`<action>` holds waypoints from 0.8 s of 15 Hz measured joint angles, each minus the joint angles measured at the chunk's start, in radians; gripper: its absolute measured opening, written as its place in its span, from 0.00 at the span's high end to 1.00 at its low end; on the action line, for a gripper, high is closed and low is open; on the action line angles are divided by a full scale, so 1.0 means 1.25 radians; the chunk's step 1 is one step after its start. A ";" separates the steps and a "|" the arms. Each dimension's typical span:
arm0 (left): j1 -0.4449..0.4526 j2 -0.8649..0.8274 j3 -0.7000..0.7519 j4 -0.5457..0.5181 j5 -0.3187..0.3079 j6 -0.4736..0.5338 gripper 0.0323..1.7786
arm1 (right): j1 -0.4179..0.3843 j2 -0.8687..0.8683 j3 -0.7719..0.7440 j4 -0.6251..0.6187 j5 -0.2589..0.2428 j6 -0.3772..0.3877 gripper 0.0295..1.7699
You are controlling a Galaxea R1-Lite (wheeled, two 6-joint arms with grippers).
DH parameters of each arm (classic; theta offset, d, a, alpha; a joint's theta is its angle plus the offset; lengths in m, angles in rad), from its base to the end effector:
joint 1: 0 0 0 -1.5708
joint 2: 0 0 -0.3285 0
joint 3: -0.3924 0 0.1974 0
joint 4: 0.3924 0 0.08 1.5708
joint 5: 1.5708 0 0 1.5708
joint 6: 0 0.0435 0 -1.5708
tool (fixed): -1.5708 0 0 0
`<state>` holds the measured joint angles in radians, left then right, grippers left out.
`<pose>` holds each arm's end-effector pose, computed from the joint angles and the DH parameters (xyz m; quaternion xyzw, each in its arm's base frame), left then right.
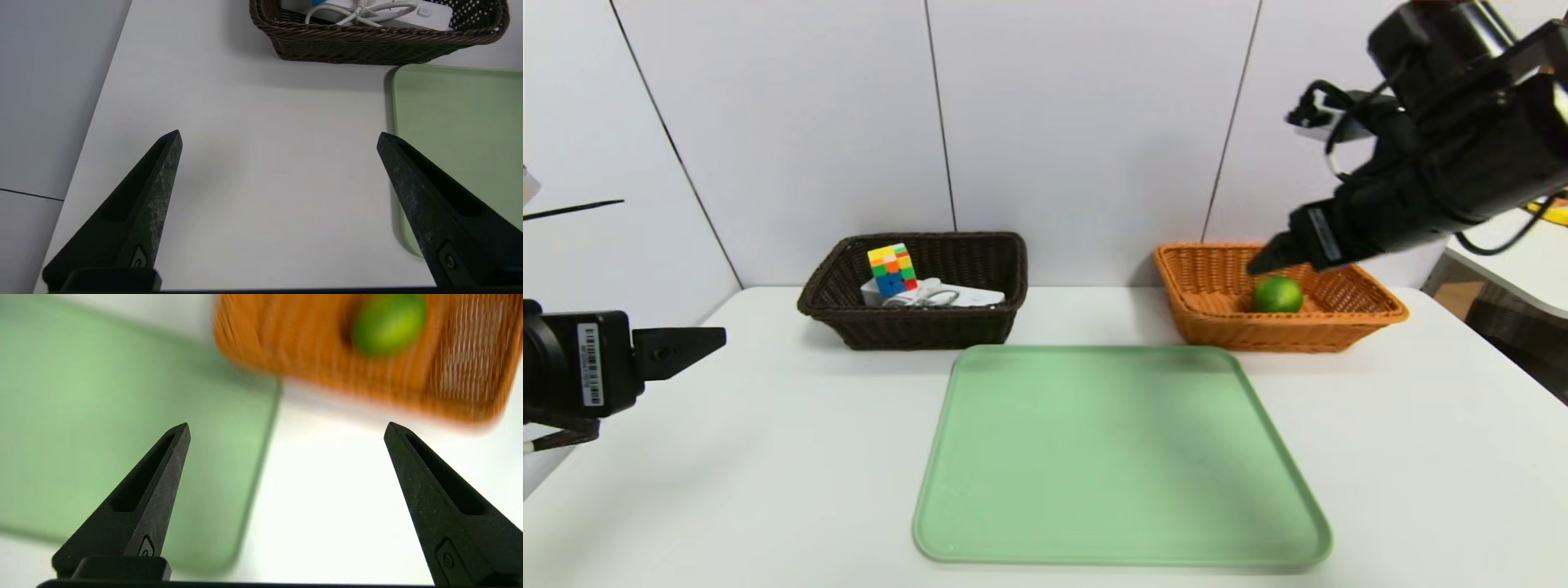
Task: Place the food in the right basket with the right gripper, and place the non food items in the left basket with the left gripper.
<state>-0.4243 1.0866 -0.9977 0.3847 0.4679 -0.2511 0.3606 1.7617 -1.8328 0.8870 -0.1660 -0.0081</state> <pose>0.1368 -0.0403 0.2955 -0.0213 0.2073 0.0475 0.9769 0.3049 0.1073 0.3213 -0.1070 0.3827 0.0907 0.9132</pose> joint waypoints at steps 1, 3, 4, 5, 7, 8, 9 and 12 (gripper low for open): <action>0.026 -0.006 0.001 -0.004 0.001 0.022 0.05 | -0.020 -0.043 0.040 0.050 0.001 0.016 0.07; 0.079 -0.018 0.001 -0.007 0.003 0.042 0.05 | -0.054 -0.127 0.111 0.071 0.003 0.042 0.06; 0.103 -0.025 0.000 -0.009 0.003 0.043 0.05 | -0.075 -0.173 0.141 0.072 0.003 0.050 0.06; 0.132 -0.035 0.000 -0.009 0.003 0.044 0.05 | -0.096 -0.218 0.165 0.074 0.002 0.055 0.06; 0.193 -0.061 0.005 -0.009 0.004 0.044 0.05 | -0.140 -0.317 0.218 0.068 0.004 0.062 0.05; 0.223 -0.084 0.013 -0.010 0.003 0.044 0.05 | -0.158 -0.372 0.259 0.057 0.005 0.065 0.05; 0.243 -0.111 0.026 -0.010 0.003 0.045 0.05 | -0.174 -0.437 0.320 0.036 0.005 0.068 0.05; 0.283 -0.214 0.086 -0.009 -0.002 0.047 0.05 | -0.220 -0.640 0.522 -0.062 0.005 0.070 0.04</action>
<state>-0.0711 0.8187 -0.8900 0.3732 0.4660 -0.1919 0.0860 0.9615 -1.1804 0.8091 -0.1591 0.0791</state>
